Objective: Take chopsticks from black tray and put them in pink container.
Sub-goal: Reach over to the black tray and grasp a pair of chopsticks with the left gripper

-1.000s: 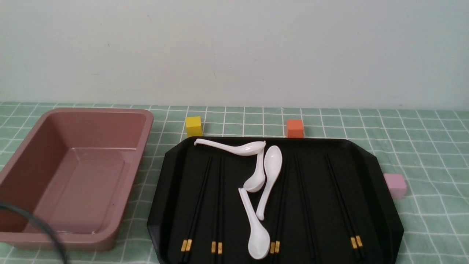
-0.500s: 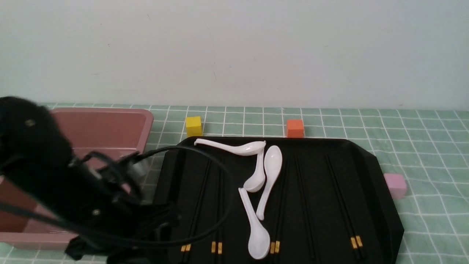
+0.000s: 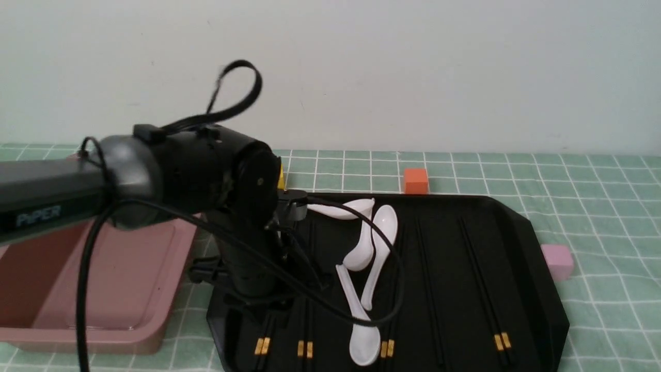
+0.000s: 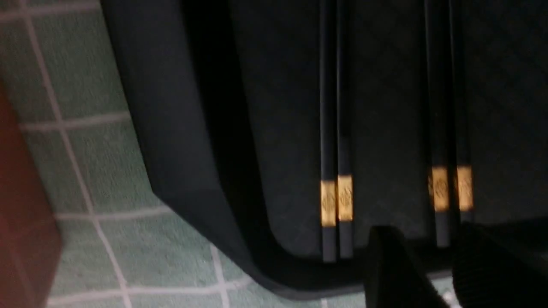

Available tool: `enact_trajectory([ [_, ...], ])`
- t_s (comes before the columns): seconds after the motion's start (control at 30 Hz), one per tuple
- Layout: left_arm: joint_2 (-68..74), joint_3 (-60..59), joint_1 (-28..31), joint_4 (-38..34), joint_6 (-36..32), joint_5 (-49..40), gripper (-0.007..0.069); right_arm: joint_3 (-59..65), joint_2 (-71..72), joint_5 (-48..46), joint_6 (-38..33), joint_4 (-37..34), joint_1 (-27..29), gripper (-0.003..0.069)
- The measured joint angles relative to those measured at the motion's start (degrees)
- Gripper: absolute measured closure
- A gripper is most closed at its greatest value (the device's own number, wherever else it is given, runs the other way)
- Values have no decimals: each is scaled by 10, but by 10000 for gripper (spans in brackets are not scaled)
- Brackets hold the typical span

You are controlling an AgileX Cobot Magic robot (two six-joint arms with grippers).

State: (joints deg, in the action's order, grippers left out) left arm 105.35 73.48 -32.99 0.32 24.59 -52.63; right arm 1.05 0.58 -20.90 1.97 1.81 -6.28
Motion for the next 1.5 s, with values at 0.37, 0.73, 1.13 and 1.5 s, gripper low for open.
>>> enact_trajectory([
  [0.37, 69, 7, 1, 31, 4, 60, 326, 0, 0, 0, 0, 0, 0, 419],
  [0.73, 93, 16, 1, 39, 23, 76, 336, 0, 0, 0, 0, 0, 0, 419],
  [1.13, 96, 19, 0, 37, 37, 70, 512, 0, 0, 0, 0, 0, 0, 419],
  [1.5, 58, 17, 0, 52, 63, 33, 509, 0, 0, 0, 0, 0, 0, 419],
])
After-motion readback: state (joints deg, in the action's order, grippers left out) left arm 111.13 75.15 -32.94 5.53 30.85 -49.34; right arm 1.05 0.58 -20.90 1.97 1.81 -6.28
